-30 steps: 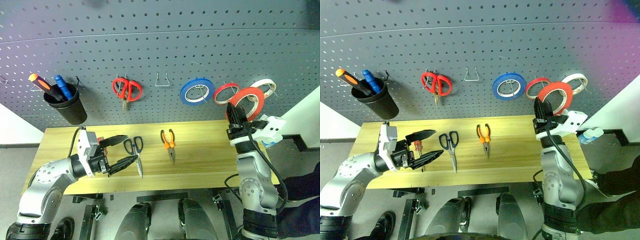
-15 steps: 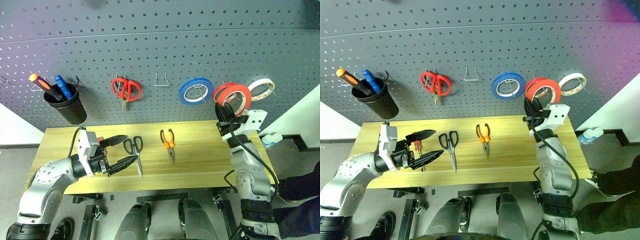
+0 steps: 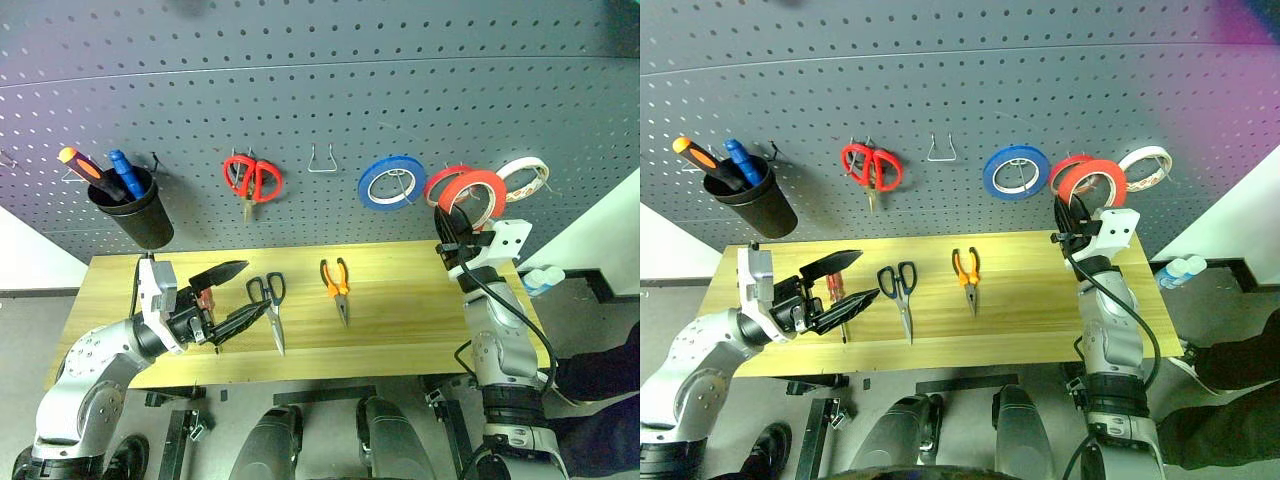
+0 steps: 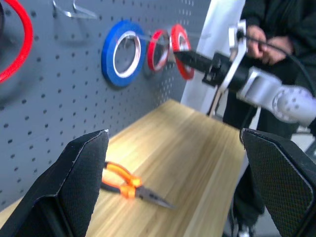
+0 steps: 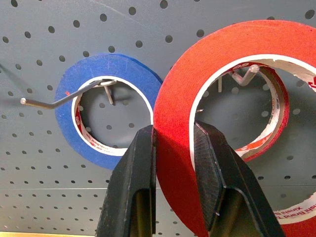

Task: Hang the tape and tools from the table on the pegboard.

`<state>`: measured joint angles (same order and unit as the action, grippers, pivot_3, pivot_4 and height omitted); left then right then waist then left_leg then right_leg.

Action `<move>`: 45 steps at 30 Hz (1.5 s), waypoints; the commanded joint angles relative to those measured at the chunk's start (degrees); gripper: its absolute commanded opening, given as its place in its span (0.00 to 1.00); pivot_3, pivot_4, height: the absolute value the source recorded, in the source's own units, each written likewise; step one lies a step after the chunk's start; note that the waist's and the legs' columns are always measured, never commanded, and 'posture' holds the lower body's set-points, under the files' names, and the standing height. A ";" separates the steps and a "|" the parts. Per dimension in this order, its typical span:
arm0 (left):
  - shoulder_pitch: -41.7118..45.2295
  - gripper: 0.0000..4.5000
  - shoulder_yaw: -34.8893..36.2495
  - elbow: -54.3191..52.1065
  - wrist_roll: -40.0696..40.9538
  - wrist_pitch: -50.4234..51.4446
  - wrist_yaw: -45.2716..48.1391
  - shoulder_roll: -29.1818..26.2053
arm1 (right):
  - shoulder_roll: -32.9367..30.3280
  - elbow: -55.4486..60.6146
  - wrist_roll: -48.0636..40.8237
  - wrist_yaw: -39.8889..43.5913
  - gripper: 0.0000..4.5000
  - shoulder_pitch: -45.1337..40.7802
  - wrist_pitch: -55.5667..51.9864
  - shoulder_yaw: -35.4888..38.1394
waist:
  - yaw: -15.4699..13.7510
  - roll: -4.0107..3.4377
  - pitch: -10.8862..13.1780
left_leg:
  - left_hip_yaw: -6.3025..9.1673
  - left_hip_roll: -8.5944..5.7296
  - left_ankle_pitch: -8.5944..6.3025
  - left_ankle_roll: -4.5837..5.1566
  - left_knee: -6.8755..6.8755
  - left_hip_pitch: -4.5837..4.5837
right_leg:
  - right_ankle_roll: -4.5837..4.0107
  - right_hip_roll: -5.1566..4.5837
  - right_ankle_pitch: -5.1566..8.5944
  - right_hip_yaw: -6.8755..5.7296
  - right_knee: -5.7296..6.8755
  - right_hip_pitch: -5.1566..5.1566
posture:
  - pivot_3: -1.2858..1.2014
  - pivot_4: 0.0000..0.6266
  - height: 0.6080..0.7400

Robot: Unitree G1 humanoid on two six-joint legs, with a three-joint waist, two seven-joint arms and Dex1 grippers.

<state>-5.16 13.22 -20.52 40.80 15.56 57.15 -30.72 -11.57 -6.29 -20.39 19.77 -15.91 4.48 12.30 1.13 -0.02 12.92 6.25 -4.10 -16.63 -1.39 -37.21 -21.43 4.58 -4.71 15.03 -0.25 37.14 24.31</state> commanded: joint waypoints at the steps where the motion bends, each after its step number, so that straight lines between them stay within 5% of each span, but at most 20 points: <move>1: -1.19 1.00 1.71 -1.16 1.00 -2.26 1.05 0.26 | -0.88 -0.62 -0.45 1.45 0.32 0.05 1.23 1.02 | 0.01 0.01 0.00 | 0.00 0.00 0.00 0.00 0.00 0.00 | -0.01 0.00 0.00 0.00 0.00 0.00 | 0.51 0.30 1.00; 11: -2.64 1.00 1.55 2.29 0.21 -5.51 4.08 0.23 | -1.15 0.42 1.17 2.69 1.00 4.77 -1.32 -1.47 | -0.02 0.03 -0.03 | 0.00 0.01 0.01 -0.01 -0.01 0.01 | -0.04 0.02 -0.02 0.00 0.01 0.00 | 0.51 0.30 1.00; 19: -5.31 1.00 4.27 6.53 -0.82 -8.97 4.58 0.30 | -0.03 9.47 2.33 0.94 1.00 14.22 -13.79 -8.57 | 0.23 0.10 -0.06 | -0.04 0.02 0.01 -0.01 -0.02 0.00 | -0.06 0.00 -0.03 0.07 -0.03 0.00 | 0.51 0.34 1.00; 26: -6.83 1.00 7.36 10.77 -3.02 -13.83 3.55 1.00 | 1.65 13.93 3.56 -3.61 1.00 8.97 -31.34 -15.47 | -0.23 0.24 0.03 | 0.01 0.12 0.12 -0.05 -0.05 0.02 | -0.19 0.10 -0.04 0.06 -0.01 0.00 | 0.52 0.38 1.00; 34: -8.96 1.00 8.56 9.17 -2.42 -14.33 3.73 0.73 | 5.15 7.01 7.81 -7.48 1.00 1.73 -38.93 -20.08 | -0.43 0.48 0.29 | 0.02 0.07 0.07 0.03 0.08 -0.08 | -0.15 0.01 -0.05 0.06 -0.12 0.11 | 0.54 0.42 1.00; 45: -10.74 1.00 8.61 8.20 -2.23 -14.81 3.73 1.69 | 10.98 4.05 7.04 -12.28 1.00 -4.16 -49.96 -17.03 | -0.41 0.53 1.05 | 0.03 0.08 0.06 0.04 0.16 -0.13 | -0.17 0.00 -0.04 0.06 -0.14 0.21 | 0.55 0.44 1.00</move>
<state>-15.53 21.04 -10.79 38.00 1.84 60.83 -29.15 -1.99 -2.88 -12.32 8.08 -18.50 -44.03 -5.33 0.72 0.52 13.96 6.28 -4.02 -16.57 -1.35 -37.04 -21.58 4.42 -4.71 14.99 -0.20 37.00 24.52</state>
